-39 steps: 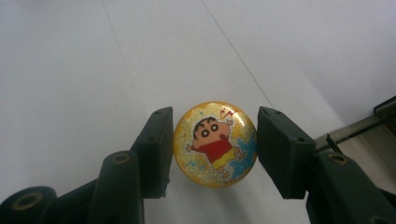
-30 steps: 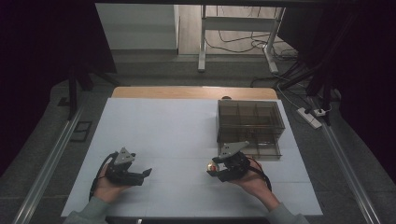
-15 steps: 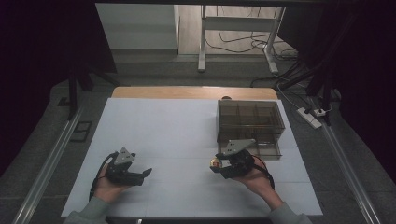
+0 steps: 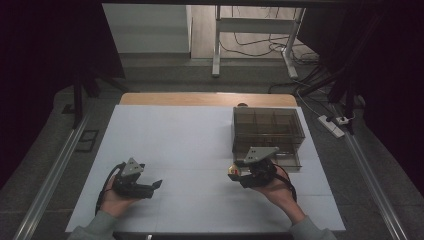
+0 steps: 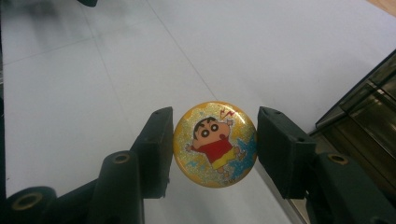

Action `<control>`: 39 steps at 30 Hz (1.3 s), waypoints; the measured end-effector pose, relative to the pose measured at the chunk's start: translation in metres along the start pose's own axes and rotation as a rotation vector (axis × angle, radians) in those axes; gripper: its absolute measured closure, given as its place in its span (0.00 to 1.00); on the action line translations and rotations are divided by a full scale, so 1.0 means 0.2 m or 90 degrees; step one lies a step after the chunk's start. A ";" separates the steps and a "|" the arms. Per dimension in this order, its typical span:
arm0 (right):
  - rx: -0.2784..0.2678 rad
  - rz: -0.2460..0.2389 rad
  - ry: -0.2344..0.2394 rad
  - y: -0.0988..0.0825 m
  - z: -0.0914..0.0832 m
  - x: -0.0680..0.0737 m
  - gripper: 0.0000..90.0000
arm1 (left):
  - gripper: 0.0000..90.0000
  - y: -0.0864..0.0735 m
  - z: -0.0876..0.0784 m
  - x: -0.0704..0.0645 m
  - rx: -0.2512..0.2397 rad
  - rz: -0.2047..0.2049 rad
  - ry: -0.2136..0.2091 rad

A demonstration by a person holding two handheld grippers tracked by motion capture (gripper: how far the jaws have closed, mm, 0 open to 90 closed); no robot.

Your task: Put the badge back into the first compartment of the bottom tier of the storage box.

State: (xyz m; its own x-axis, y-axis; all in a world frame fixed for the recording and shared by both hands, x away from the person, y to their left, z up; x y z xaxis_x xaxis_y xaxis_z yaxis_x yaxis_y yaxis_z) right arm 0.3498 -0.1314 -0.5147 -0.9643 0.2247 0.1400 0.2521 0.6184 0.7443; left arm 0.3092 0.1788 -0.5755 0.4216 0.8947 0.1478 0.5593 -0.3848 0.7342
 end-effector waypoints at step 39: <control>-0.022 0.035 -0.061 0.01 -0.08 -0.21 0.52 | 0.14 0.00 0.00 0.00 0.001 0.002 0.003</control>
Point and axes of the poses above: each handheld gripper's, and its own axes: z roughly forward along the jaws, y roughly out of its top, x roughly to its left, the point moved 8 cm from there along z, roughly forward along the jaws, and after that the axes turned 15 degrees about y, right-handed, at the moved point
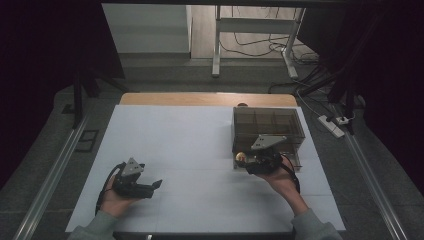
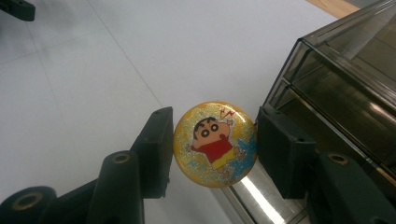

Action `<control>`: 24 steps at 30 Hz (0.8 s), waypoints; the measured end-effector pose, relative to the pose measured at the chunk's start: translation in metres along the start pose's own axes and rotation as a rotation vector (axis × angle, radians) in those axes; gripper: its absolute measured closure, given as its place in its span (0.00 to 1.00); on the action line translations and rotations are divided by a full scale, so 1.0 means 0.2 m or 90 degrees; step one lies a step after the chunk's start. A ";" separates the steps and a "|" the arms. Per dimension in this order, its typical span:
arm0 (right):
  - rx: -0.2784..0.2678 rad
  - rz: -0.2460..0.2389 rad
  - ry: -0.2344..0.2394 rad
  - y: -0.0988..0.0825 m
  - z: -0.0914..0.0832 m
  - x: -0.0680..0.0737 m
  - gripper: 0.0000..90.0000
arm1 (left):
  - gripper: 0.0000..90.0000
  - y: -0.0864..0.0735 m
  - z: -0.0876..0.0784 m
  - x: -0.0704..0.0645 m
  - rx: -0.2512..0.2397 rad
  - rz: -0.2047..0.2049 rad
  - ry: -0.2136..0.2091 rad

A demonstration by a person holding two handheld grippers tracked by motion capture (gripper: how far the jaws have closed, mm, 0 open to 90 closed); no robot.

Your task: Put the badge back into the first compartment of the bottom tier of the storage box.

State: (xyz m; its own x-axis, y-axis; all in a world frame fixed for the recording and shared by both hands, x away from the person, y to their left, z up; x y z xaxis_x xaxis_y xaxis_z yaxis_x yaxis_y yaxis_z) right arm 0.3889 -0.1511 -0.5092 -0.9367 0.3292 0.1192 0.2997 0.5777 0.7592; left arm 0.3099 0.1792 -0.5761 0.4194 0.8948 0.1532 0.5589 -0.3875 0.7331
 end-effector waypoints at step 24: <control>0.024 0.062 -0.058 -0.07 0.01 -0.21 0.52 | 0.14 0.00 0.00 0.00 0.003 0.003 0.001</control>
Point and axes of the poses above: each handheld gripper's, and its own axes: z roughly forward along the jaws, y roughly out of its top, x roughly to its left, the point moved 8 cm from there along z, roughly forward along the jaws, and after that the axes turned 15 degrees about y, right-handed, at the moved point
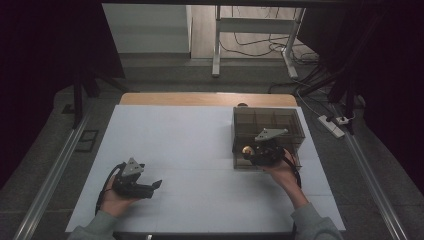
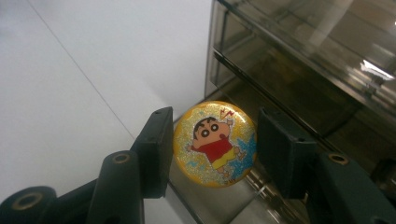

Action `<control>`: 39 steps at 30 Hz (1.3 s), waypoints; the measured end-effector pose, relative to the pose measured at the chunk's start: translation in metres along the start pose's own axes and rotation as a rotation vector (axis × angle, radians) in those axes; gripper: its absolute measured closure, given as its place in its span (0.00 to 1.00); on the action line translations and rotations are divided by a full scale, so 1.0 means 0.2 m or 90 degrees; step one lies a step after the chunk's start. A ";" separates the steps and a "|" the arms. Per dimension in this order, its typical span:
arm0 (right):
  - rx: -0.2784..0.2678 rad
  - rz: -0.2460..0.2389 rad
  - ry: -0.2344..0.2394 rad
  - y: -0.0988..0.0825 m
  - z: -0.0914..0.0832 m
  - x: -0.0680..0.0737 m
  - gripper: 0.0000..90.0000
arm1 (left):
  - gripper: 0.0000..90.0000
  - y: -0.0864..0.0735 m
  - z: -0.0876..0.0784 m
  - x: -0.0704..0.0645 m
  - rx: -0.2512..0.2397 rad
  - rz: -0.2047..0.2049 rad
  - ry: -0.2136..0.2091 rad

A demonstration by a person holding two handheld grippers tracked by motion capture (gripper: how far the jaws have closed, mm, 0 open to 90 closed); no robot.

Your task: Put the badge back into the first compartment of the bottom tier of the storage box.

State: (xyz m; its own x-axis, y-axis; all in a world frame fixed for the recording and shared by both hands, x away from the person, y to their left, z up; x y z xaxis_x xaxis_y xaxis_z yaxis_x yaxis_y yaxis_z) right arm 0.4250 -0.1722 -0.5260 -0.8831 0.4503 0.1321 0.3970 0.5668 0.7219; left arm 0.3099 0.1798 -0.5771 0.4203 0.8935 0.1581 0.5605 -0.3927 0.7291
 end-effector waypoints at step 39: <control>-0.010 -0.012 0.011 0.00 0.01 0.01 0.32 | 0.14 -0.01 0.00 0.00 0.000 0.003 -0.001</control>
Point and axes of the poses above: each handheld gripper's, and its own axes: z roughly forward along the jaws, y roughly out of its top, x roughly to its left, the point moved 8 cm from there along z, roughly forward along the jaws, and after that the axes turned 15 degrees about y, right-handed, at the moved point
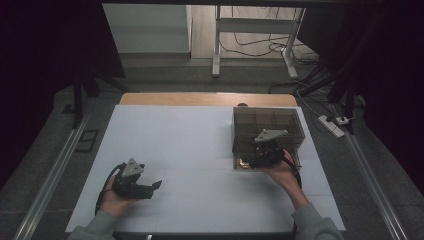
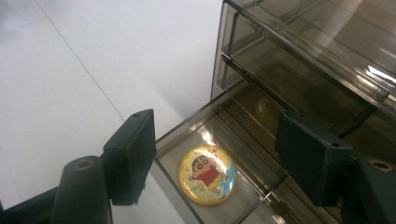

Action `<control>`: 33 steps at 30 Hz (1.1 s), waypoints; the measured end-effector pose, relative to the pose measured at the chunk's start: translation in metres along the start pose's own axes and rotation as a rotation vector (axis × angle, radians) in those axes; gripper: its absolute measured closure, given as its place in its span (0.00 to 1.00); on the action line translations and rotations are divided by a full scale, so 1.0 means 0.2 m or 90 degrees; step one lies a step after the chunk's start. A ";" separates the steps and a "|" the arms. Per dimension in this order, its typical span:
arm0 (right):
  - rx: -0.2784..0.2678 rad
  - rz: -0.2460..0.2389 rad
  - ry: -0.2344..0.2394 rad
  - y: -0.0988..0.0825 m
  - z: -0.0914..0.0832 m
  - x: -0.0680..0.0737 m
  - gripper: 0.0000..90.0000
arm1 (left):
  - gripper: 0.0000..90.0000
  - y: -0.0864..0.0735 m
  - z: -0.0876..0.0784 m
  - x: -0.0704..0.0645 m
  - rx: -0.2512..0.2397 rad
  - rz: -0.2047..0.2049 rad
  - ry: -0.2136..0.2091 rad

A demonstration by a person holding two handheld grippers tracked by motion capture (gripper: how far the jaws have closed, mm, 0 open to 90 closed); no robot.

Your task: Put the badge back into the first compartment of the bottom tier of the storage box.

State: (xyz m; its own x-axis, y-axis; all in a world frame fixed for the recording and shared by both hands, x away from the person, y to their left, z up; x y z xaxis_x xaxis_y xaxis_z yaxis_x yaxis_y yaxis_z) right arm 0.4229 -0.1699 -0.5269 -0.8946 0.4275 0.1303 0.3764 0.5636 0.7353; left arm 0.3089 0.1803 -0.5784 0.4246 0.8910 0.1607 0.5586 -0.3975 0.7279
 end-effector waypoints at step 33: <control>-0.059 -0.023 -0.031 -0.14 -0.16 0.08 0.28 | 0.14 0.00 -0.01 -0.01 -0.004 0.001 -0.006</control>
State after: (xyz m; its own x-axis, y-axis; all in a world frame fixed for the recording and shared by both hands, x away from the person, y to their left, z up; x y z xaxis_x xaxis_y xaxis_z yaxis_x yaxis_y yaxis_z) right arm 0.3908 -0.2015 -0.5231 -0.8935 0.4432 0.0725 0.3190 0.5127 0.7971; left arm 0.3071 0.1788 -0.5773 0.4320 0.8884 0.1555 0.5531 -0.3971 0.7323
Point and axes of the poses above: each handheld gripper's, and its own axes: z roughly forward along the jaws, y roughly out of its top, x roughly to its left, the point moved 8 cm from there along z, roughly forward along the jaws, and after that the axes turned 15 degrees about y, right-handed, at the moved point
